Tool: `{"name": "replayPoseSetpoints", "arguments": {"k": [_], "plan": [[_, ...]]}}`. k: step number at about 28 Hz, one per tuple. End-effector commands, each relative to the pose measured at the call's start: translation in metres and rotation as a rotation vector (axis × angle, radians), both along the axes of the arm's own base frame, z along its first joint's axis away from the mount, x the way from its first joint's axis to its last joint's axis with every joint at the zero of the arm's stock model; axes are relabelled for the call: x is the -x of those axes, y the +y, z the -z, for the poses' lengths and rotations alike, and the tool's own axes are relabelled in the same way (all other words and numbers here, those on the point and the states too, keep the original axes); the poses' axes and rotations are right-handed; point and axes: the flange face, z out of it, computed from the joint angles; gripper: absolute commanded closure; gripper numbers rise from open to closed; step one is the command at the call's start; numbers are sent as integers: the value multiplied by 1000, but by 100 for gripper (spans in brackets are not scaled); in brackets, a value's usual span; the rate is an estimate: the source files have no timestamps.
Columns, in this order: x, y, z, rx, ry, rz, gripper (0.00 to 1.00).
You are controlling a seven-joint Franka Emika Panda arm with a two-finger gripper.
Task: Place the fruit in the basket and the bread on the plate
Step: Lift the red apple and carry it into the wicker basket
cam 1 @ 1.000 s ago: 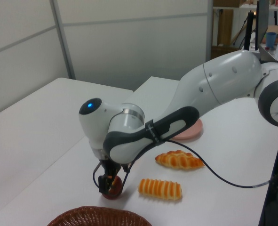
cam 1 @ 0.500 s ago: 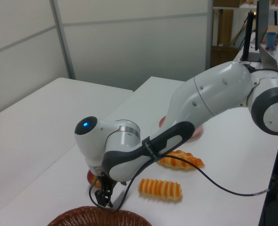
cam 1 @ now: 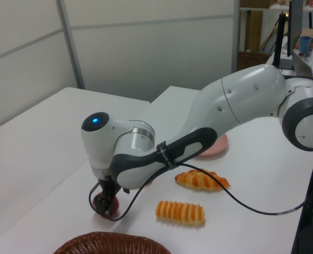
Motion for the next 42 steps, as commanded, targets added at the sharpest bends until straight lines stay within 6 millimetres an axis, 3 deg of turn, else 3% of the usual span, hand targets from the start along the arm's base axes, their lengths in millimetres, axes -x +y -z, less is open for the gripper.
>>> {"name": "replayPoseSetpoints", "arguments": {"k": [1, 9, 14, 16, 17, 18, 19, 23, 29, 30, 34, 39, 40, 42], "plan": [[-8, 0, 10, -3, -44, 18, 0], [-9, 9, 13, -21, -68, 14, 0], [-16, 4, 36, -16, -74, 11, 2], [-17, 5, 45, 3, -75, -2, 24], [-18, 4, 46, 9, -76, -3, 42], [-18, 4, 46, 9, -78, -1, 62], [-18, 4, 46, 5, -83, 6, 100], [-19, 6, 42, 0, -95, 25, 100], [-20, 15, 19, -17, -125, 21, 100], [-16, 23, 3, -25, -139, 13, 100], [3, 53, -29, -31, -141, -15, 100], [37, 81, -84, -63, -100, -22, 100], [52, 94, -95, -69, -74, -36, 100], [68, 112, -96, -59, -38, -70, 100]]}}
